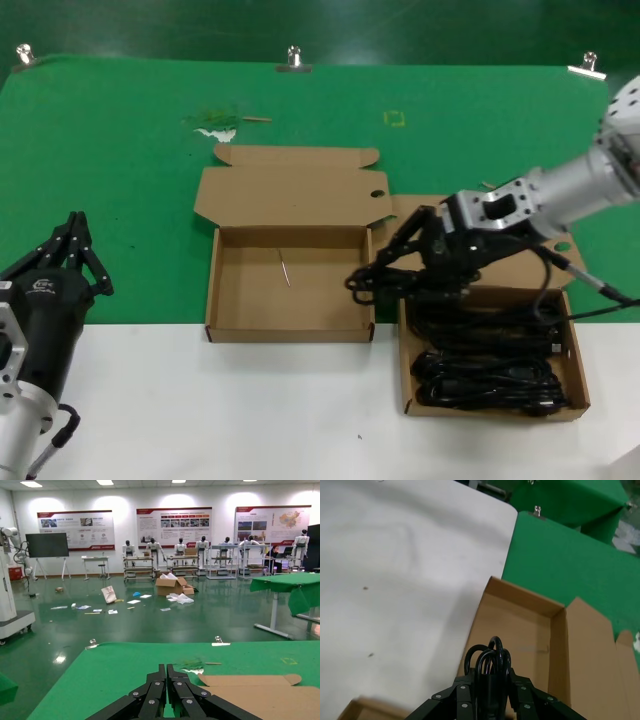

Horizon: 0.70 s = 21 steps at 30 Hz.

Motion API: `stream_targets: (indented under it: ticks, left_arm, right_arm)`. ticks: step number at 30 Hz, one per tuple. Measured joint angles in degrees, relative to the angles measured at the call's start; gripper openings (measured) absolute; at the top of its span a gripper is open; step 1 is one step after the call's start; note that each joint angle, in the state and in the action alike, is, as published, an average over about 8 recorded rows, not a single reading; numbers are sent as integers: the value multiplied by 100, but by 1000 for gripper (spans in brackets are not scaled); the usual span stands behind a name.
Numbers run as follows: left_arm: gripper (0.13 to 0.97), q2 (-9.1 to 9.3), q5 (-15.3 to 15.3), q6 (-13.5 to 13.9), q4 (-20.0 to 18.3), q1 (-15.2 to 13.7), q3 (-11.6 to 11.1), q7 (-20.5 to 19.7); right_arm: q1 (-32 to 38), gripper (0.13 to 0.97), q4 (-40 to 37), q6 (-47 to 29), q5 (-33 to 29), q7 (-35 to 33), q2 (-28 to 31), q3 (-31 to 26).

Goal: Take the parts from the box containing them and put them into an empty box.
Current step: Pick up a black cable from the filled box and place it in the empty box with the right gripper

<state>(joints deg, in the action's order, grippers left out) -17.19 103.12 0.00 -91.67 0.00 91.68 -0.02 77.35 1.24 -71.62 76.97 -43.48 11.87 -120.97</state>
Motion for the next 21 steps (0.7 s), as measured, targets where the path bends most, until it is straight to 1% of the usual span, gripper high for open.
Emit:
stream_targets:
  ticks: [21]
  left_arm:
    - [151, 0, 0, 0, 0, 0, 0, 0]
  right_arm:
    - [-105, 261, -60, 927, 108, -111, -911, 125]
